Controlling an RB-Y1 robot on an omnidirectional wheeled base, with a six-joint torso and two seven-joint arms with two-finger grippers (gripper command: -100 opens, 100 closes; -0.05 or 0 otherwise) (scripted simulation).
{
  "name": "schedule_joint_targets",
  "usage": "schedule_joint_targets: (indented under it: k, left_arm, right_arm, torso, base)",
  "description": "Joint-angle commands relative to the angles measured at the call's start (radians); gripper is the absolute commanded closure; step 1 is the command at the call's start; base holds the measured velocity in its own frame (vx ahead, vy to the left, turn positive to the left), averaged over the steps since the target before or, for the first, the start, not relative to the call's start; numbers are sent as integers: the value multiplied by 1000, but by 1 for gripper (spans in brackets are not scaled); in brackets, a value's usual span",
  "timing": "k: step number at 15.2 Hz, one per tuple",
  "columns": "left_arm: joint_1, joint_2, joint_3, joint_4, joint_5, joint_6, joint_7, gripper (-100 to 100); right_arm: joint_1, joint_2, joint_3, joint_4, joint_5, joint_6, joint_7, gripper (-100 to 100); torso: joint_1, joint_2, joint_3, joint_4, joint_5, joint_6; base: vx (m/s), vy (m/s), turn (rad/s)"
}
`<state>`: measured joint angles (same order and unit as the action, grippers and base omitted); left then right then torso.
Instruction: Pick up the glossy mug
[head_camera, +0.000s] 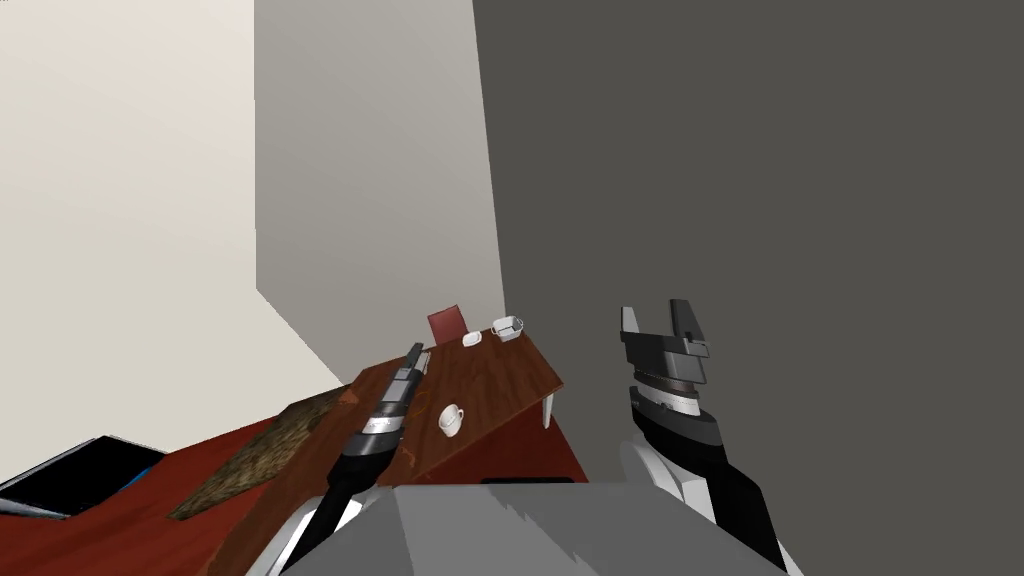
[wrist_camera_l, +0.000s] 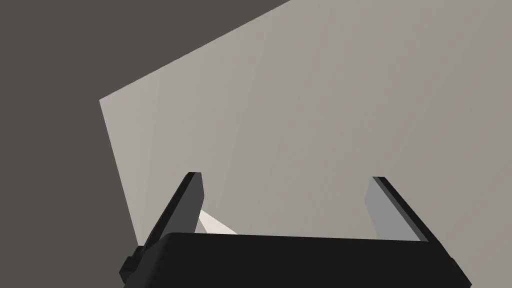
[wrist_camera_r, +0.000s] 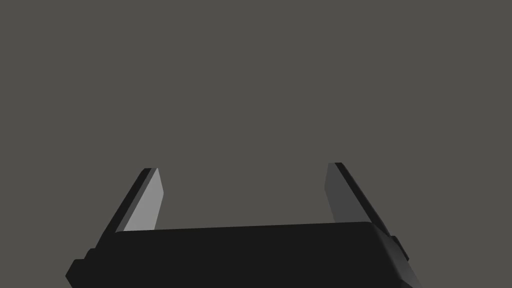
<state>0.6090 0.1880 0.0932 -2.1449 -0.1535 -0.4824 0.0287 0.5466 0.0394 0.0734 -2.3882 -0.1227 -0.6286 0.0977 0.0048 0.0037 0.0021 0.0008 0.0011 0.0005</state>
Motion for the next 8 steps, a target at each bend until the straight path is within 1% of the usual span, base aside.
schedule_joint_targets:
  k: [1, 2, 3, 4, 5, 6, 7, 8]
  left_arm:
    - [22, 32, 22, 50, -7, 22, 25, -100]
    - [22, 32, 22, 50, -7, 22, 25, -100]
    - [39, 46, 28, 83, -17, 35, 39, -100]
    - [39, 46, 28, 85, -17, 35, 39, -100]
    - [39, 46, 28, 85, -17, 35, 39, -100]
    - [56, 59, 33, 121, -29, 48, 53, -100]
    - [73, 72, 38, 147, -41, 62, 69, -100]
    - [73, 72, 38, 160, -41, 62, 69, -100]
  right_arm:
    - [0, 0, 0, 0, 0, 0, 0, 0]
    - [0, 0, 0, 0, 0, 0, 0, 0]
    - [0, 0, 0, 0, 0, 0, 0, 0]
    - [0, 0, 0, 0, 0, 0, 0, 0]
    - [0, 0, 0, 0, 0, 0, 0, 0]
    - [0, 0, 0, 0, 0, 0, 0, 0]
    - [0, 0, 0, 0, 0, 0, 0, 0]
    - [0, 0, 0, 0, 0, 0, 0, 0]
  torso:
    - [0, 0, 0, 0, 0, 0]
    - [0, -1, 0, 0, 0, 0]
    - [0, -1, -1, 0, 0, 0]
    - [-1, -2, -1, 0, 0, 0]
    - [-1, -2, -1, 0, 0, 0]
    - [-2, -3, -1, -1, 0, 0]
    - [-2, -3, -2, -1, 0, 0]
    - [-1, -2, -1, -1, 0, 1]
  base:
    - [-37, 40, -291]
    - [-31, 34, -227]
    - [-27, 29, -299]
    - [-25, 25, -282]
    - [-18, 16, -98]
    - [-20, 10, -217]
    - [-33, 19, -451]
    - [-37, 27, -433]
